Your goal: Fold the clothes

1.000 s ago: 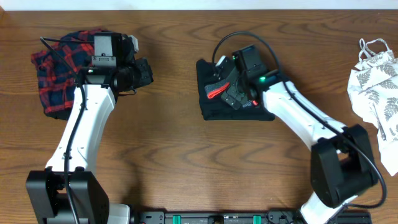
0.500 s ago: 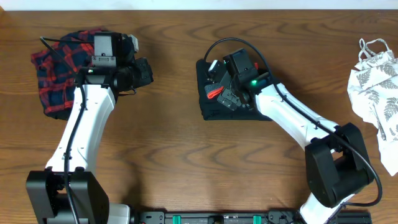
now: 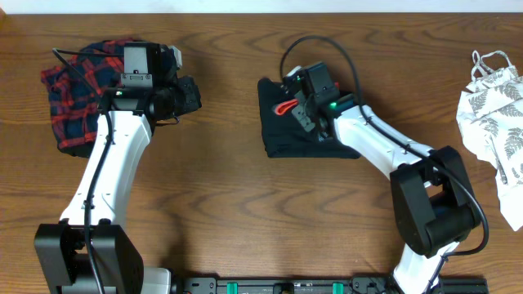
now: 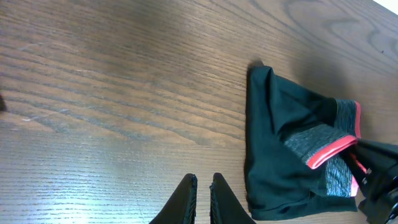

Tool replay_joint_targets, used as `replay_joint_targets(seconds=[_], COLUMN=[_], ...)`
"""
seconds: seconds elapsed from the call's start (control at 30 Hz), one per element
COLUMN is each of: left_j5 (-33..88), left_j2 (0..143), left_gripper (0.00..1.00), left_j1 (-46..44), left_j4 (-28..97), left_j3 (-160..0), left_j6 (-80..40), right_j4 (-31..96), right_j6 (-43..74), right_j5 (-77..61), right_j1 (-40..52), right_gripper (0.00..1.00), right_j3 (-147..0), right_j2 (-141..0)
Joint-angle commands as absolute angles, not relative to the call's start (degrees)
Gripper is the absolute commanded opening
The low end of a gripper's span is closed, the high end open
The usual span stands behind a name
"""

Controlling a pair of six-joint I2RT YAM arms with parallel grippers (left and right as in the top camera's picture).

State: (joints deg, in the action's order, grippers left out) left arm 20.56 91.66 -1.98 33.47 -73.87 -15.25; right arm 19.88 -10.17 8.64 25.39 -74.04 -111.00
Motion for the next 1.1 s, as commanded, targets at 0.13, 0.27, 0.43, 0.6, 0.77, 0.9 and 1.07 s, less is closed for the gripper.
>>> replay_joint_targets(seconds=[0.13, 0.27, 0.43, 0.6, 0.77, 0.9, 1.07], left_j5=[20.1, 20.1, 20.1, 20.1, 20.1, 20.1, 20.1], left_j2=[91.0, 91.0, 91.0, 91.0, 91.0, 91.0, 91.0], left_gripper=[0.11, 0.10, 0.10, 0.10, 0.10, 0.10, 0.10], left_j1=[-1.9, -1.9, -1.9, -1.9, -2.0, -1.9, -1.9], left_j4=[33.6, 33.8, 33.8, 33.9, 34.2, 35.0, 35.2], left_j3=[-73.7, -73.7, -73.7, -73.7, -73.7, -73.7, -73.7], left_j6=[-15.3, -15.3, -15.1, -15.1, -14.8, -13.8, -13.6], right_j4=[22.2, 24.5, 25.7, 26.0, 25.3, 24.6, 24.5], right_j6=[21.1, 30.9, 36.2, 36.2, 36.2, 36.3, 40.2], right_j5=[8.8, 6.7, 4.8, 4.0, 5.5, 7.1, 7.2], right_j1=[21.6, 20.9, 20.9, 20.9, 20.7, 19.4, 16.3], right_gripper=[0.06, 0.08, 0.20, 0.26, 0.37, 0.44, 0.56], right_j3=[-74.1, -74.1, -74.1, -74.1, -74.1, -74.1, -74.1], right_j2=[-111.1, -111.1, -111.1, -111.1, -111.1, -111.1, -111.1])
